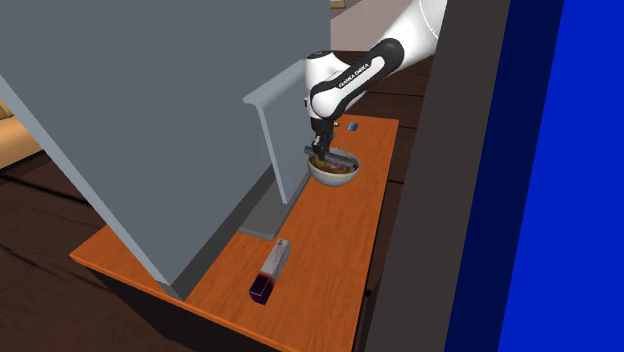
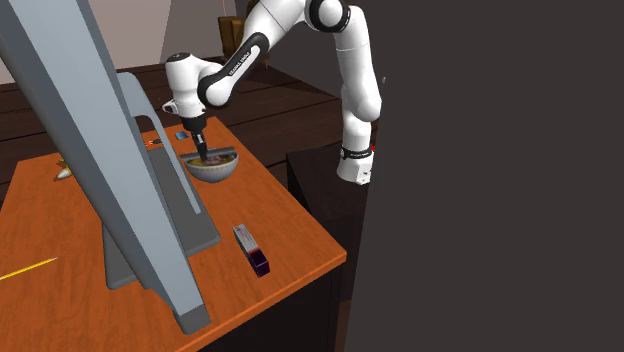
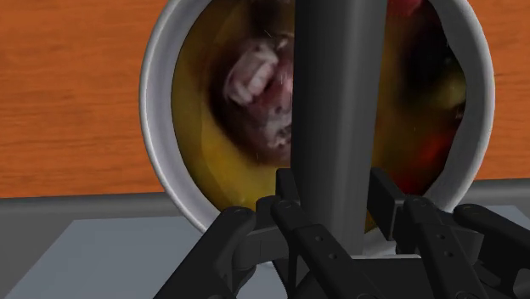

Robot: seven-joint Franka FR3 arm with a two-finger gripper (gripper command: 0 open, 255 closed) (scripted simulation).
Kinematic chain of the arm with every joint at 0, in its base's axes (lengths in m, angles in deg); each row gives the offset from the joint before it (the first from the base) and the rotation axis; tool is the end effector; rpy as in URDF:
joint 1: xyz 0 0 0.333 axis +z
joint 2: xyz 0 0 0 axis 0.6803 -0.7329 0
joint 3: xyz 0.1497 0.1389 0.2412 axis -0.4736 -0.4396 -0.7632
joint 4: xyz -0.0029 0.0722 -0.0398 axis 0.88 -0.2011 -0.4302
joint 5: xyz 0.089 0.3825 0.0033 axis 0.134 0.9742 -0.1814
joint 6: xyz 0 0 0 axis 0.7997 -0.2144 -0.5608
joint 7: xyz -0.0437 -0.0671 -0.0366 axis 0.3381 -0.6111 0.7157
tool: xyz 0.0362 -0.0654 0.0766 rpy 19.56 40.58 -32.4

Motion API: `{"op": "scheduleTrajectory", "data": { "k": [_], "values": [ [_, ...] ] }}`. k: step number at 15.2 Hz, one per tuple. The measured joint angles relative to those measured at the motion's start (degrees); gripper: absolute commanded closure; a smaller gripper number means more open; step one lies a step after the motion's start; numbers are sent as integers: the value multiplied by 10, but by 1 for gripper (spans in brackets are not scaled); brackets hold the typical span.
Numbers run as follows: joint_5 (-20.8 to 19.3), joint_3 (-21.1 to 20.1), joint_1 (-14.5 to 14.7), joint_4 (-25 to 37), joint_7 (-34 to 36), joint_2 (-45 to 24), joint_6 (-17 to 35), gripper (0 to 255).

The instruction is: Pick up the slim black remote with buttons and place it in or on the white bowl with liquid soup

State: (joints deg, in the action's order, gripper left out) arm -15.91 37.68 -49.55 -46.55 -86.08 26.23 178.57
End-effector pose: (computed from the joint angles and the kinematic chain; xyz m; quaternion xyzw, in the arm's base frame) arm 0.5943 -0.0312 0.3324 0.9926 0.1146 0.0091 0.0398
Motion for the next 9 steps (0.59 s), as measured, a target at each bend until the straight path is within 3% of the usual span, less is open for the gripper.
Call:
{"op": "scheduleTrajectory", "data": {
  "k": [8, 9],
  "values": [
    [-2, 0, 0, -4, 2, -7, 19, 255],
    [-2, 0, 0, -4, 2, -7, 19, 0]
  ]
}}
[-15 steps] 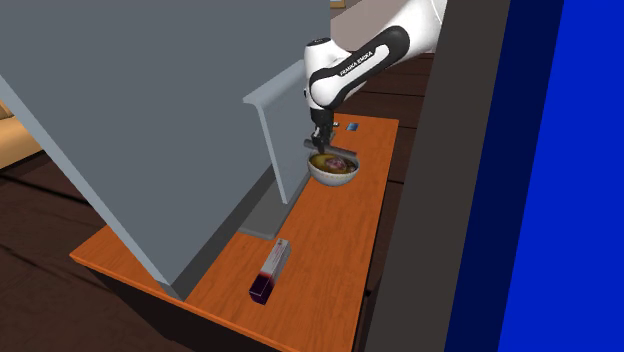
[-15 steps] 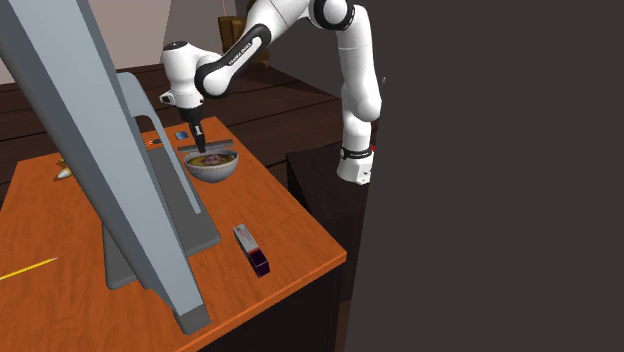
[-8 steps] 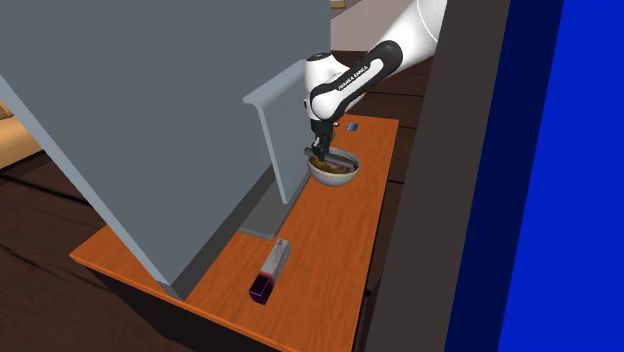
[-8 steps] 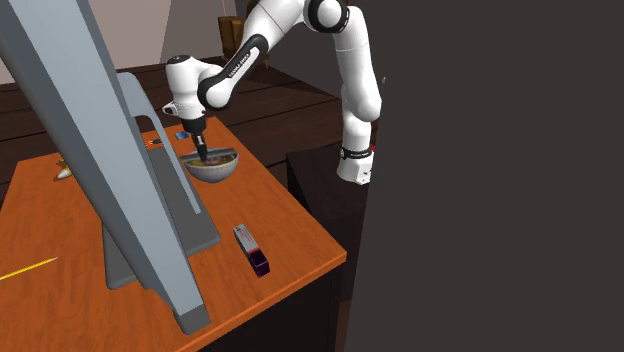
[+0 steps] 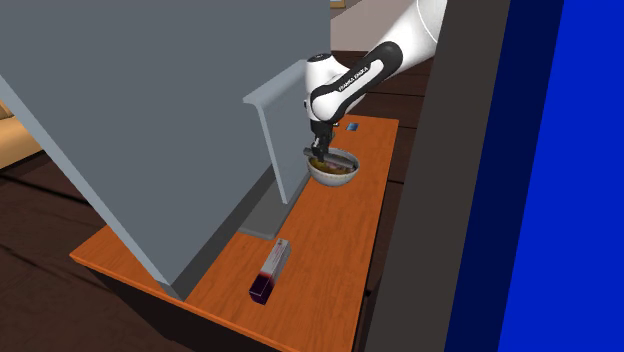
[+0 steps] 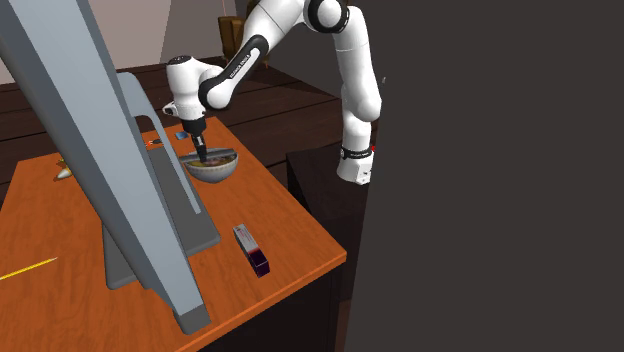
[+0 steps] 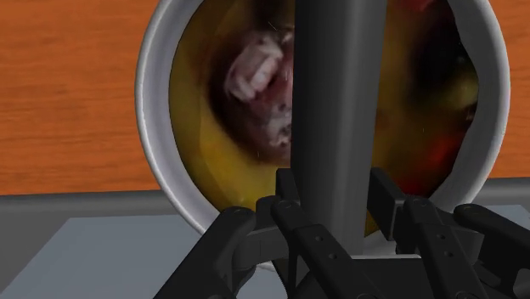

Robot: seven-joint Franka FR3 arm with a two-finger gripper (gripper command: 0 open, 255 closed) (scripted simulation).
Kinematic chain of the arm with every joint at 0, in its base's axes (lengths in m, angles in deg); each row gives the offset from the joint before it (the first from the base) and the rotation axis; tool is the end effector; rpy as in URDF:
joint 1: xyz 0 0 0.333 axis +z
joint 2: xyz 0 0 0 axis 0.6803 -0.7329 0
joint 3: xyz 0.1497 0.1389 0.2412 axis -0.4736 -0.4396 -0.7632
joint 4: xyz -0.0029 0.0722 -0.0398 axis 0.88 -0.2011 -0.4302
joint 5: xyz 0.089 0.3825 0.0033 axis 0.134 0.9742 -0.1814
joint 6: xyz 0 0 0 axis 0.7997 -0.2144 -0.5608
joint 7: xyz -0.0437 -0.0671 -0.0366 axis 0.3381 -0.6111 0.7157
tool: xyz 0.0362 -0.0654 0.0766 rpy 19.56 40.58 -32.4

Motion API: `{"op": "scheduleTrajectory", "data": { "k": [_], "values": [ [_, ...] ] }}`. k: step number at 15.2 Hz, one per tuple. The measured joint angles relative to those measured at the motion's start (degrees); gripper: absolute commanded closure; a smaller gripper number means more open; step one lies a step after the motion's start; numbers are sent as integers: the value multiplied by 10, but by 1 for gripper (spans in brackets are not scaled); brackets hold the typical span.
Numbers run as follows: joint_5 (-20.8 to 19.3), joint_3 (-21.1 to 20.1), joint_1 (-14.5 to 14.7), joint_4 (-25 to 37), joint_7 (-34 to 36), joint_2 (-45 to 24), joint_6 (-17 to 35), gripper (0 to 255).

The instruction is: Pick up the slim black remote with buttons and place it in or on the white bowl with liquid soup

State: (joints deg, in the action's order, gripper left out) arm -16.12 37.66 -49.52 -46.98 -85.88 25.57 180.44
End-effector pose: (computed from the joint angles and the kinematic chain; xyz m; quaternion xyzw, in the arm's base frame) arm 0.5955 -0.0302 0.3253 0.9924 0.1155 0.0160 0.0404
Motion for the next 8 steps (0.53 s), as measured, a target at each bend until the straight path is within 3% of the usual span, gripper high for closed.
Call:
{"op": "scheduleTrajectory", "data": {
  "k": [8],
  "values": [
    [2, 0, 0, 3, -2, 11, -21, 0]
  ]
}}
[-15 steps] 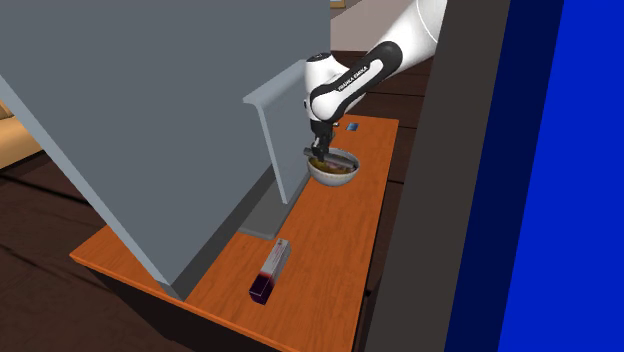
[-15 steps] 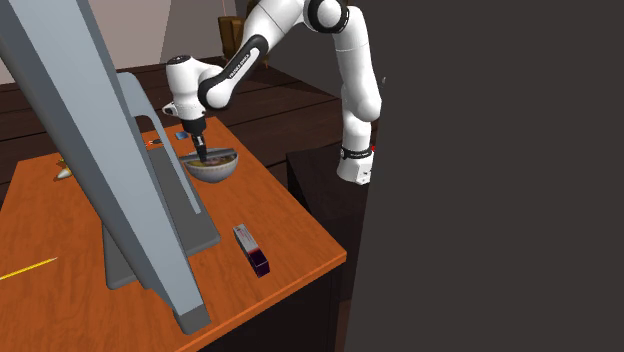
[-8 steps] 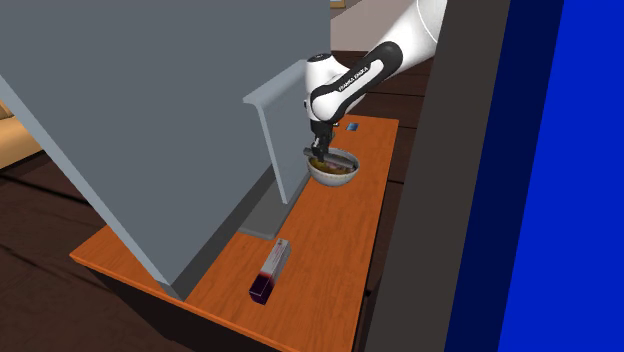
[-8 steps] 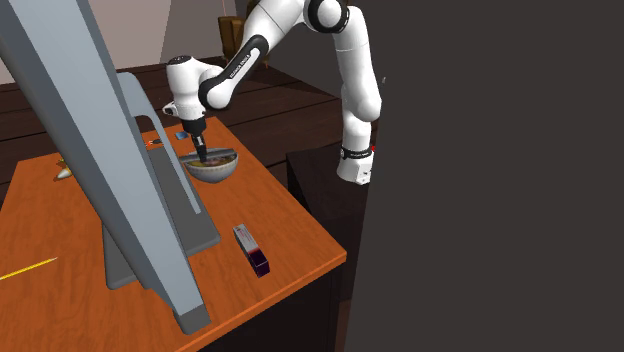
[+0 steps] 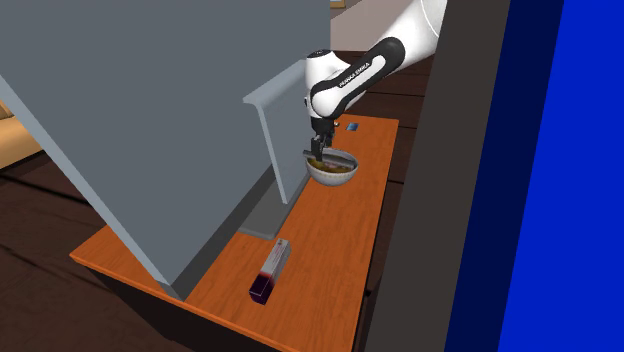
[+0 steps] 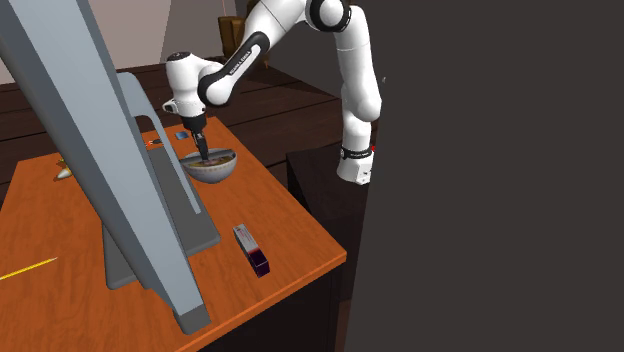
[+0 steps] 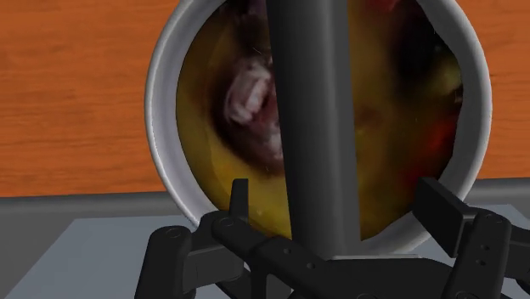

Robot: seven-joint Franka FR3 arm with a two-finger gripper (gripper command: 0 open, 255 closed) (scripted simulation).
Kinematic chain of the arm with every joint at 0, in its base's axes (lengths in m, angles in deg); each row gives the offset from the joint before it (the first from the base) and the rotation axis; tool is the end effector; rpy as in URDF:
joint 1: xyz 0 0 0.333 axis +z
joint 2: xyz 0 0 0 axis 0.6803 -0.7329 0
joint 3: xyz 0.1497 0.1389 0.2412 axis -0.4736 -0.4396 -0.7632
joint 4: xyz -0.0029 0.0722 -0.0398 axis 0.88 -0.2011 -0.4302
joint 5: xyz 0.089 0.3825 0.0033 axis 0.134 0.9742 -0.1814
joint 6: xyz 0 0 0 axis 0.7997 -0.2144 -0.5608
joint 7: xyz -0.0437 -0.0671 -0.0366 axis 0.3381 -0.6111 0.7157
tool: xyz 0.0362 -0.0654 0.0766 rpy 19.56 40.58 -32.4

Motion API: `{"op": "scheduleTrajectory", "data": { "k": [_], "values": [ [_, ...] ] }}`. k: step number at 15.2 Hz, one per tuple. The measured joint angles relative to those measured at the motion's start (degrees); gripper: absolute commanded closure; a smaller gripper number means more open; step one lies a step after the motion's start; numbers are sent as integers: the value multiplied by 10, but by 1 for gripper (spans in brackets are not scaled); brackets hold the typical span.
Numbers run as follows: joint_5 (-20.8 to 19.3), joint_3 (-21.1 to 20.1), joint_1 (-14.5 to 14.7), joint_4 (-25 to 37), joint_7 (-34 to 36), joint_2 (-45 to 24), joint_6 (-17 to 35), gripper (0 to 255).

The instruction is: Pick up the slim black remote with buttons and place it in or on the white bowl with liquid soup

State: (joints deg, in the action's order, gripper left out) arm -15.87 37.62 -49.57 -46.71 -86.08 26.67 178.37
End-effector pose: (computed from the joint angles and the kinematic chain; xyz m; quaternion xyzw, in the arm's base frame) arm 0.5931 -0.0307 0.3355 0.9926 0.1146 0.0098 0.0399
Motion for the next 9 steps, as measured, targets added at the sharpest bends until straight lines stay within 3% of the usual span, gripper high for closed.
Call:
{"op": "scheduleTrajectory", "data": {
  "k": [3, 9],
  "values": [
    [5, -2, 1, 12, -3, 24, -36, 0],
    [6, -3, 1, 17, -3, 27, -43, 0]
  ]
}}
